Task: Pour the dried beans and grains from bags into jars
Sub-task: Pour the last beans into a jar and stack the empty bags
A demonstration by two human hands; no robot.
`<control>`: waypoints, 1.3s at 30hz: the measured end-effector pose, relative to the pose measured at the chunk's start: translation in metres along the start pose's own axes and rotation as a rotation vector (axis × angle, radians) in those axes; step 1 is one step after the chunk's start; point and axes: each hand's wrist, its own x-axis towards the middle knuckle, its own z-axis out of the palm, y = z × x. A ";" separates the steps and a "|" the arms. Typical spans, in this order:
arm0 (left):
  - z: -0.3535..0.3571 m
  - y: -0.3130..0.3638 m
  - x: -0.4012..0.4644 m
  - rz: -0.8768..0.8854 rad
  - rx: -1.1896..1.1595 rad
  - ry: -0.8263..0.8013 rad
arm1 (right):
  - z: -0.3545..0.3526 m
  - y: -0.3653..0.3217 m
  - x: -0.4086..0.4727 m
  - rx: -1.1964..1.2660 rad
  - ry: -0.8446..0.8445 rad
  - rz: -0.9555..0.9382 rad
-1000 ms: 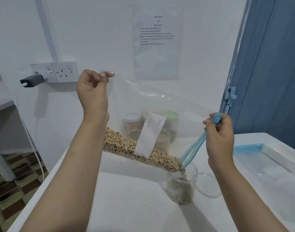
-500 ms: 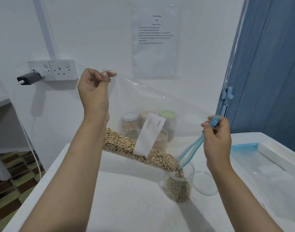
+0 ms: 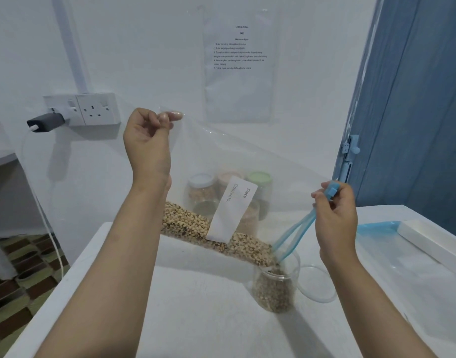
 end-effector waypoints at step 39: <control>0.012 0.001 0.001 0.023 -0.001 -0.044 | -0.006 -0.002 0.002 0.005 0.004 0.016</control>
